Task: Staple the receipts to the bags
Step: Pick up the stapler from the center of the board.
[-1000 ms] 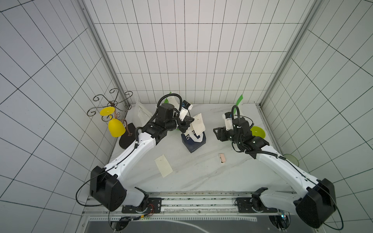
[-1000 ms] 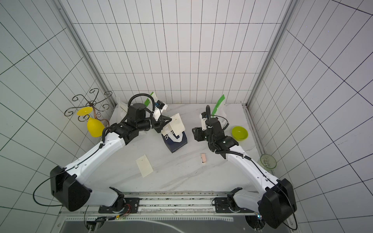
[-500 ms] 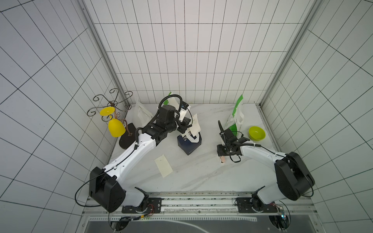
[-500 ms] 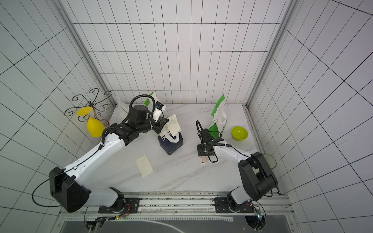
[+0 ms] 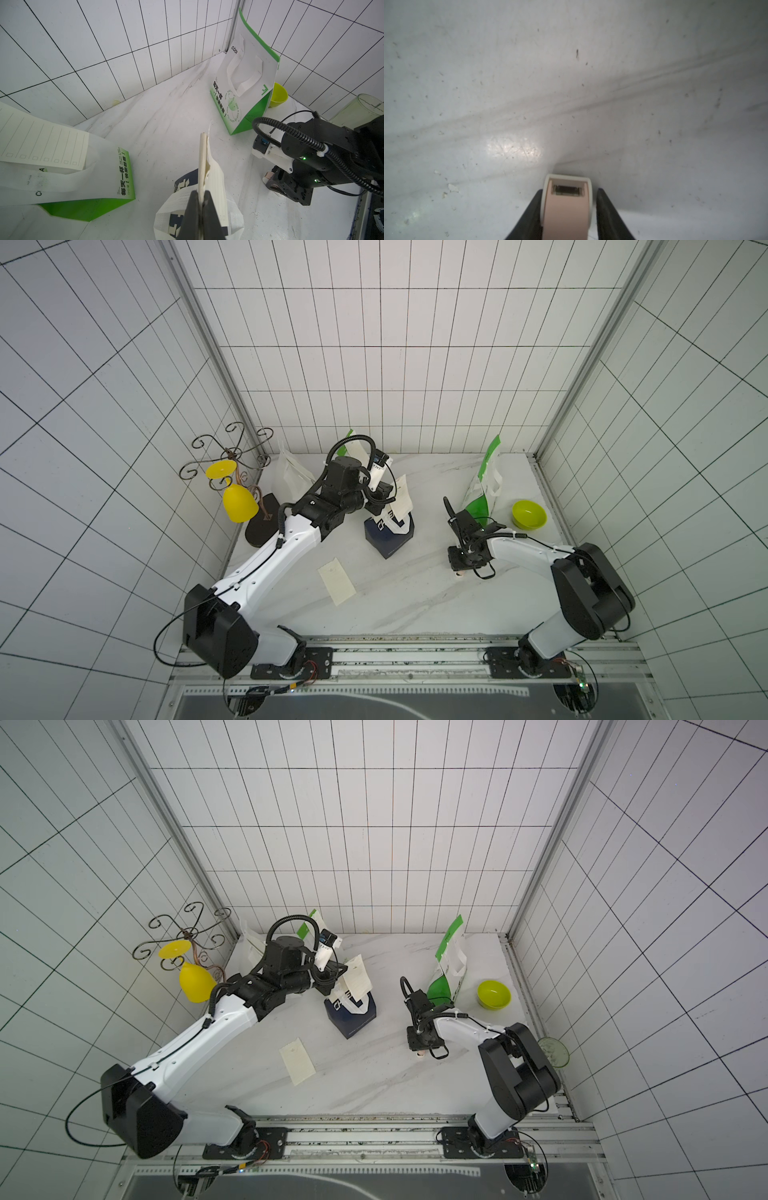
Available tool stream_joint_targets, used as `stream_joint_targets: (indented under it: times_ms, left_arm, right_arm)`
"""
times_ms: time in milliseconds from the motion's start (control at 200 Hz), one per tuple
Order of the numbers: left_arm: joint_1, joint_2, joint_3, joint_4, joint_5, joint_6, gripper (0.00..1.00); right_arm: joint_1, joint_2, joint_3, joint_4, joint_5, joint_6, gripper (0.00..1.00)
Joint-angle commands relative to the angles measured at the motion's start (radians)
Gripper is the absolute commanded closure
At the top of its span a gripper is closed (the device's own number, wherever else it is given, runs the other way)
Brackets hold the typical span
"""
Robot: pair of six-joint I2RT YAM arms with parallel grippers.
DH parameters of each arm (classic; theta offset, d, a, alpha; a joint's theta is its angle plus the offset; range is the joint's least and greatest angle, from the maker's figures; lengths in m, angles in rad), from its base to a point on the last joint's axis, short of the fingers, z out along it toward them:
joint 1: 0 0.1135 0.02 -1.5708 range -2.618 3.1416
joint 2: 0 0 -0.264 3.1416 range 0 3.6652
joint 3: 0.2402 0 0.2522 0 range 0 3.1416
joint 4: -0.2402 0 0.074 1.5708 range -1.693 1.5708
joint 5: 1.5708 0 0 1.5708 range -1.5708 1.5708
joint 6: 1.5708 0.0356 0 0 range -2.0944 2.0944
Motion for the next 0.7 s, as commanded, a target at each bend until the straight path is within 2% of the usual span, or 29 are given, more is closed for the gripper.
stream_joint_targets:
  times_ms: [0,130,265,450,695]
  left_arm:
    - [-0.002,-0.020,-0.004,0.010,0.012,0.001,1.00]
    - [-0.002,-0.012,-0.004,0.012,0.022,0.000,1.00]
    - [-0.002,-0.007,-0.004,0.016,0.038,-0.008,1.00]
    - [-0.003,-0.019,-0.012,0.023,0.046,-0.017,1.00]
    - [-0.002,-0.032,-0.022,0.052,0.092,-0.055,1.00]
  right_arm:
    - [0.006,0.015,0.061,-0.030,-0.002,0.003,0.71]
    - [0.008,-0.043,0.065,-0.006,0.010,0.000,0.90]
    - [0.015,-0.165,0.104,0.024,0.041,-0.013,1.00]
    - [0.052,-0.358,0.143,0.203,0.042,-0.038,1.00]
    - [0.159,-0.498,0.126,0.682,0.008,-0.114,1.00]
